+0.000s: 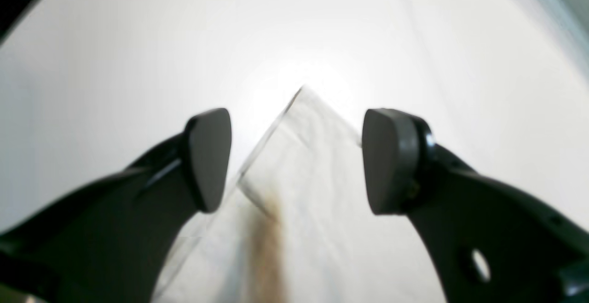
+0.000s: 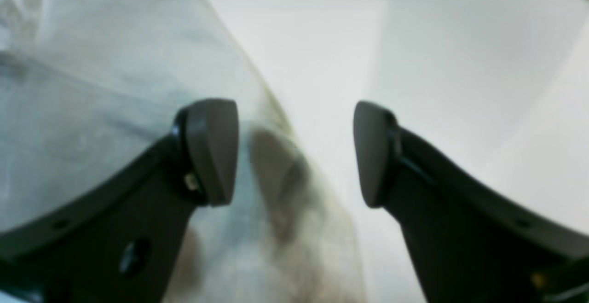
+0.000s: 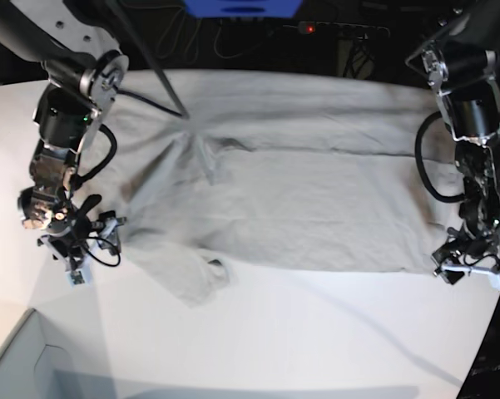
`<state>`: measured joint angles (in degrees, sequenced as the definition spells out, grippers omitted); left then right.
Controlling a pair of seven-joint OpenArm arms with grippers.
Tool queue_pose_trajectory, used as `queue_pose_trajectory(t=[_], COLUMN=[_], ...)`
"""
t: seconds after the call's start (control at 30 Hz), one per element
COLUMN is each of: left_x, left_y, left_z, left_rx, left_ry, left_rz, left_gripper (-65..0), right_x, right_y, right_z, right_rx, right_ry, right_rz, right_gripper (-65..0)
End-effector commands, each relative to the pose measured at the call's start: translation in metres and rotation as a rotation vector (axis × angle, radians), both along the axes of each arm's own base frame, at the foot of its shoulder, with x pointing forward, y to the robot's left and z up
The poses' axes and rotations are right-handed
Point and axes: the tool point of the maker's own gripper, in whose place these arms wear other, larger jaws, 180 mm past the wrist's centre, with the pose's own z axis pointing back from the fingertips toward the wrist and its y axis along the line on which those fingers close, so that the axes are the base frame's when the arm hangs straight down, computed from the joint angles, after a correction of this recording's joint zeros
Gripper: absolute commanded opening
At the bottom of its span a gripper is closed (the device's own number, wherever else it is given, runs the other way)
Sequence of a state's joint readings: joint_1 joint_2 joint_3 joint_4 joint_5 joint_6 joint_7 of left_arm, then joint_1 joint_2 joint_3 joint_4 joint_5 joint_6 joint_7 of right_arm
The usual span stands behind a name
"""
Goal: Layout the t-shirt on the table in an organized manner, then fold the t-shirt properly
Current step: 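Release the edge and move both grippers to the shirt's middle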
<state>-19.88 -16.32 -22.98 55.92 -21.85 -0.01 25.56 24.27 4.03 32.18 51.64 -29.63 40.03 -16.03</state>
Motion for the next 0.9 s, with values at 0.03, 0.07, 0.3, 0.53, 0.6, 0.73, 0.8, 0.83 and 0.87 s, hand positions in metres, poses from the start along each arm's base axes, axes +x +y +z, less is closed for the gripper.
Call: queue_pose_trajectory(t=[0.03,0.07,0.3,0.53,0.6,0.73,0.8,0.83,0.87], left_x=[0.016,0.019,0.024,0.032,0.03,0.024,0.015,0.013,0.012], left_y=[0.01,0.01,0.019,0.002,0.001,0.008,0.012,0.014,0.014], left_z=[0.01,0.004,-0.029,-0.03,-0.034,-0.045,-0.057,-0.058,-0.06], left_rx=[0.071,0.082,0.128,0.227,0.231,0.225,0.224,0.228,0.23], left_ry=[-0.024,-0.015,0.042,0.027,0.037,0.065,0.09,0.088,0.086], left_rz=[-0.01,-0.013,0.002,-0.093,-0.097,-0.073,-0.059,-0.054,-0.052], left_gripper=[-22.0,-22.0,-22.0,-22.0,-22.0,-22.1,-22.1,-22.1,-22.1], right_x=[0.018,0.017,0.008,-0.002,-0.006,-0.014,-0.019,-0.02,-0.02], right_y=[-0.005,-0.003,0.014,0.023,0.028,0.028,0.029,0.029,0.029], right_z=[0.017,0.014,-0.009,-0.023,-0.03,-0.042,-0.048,-0.049,-0.05], right_rx=[0.008,0.014,0.079,0.119,0.133,0.148,0.158,0.158,0.16], right_ry=[-0.051,-0.043,-0.002,-0.009,0.013,0.053,0.073,0.076,0.078], right_rz=[-0.005,-0.003,0.014,0.021,0.025,0.026,0.026,0.026,0.026], right_gripper=[-25.5,-25.5,-25.8,-38.1,-47.6,-64.7,-65.0,-65.0,-65.0])
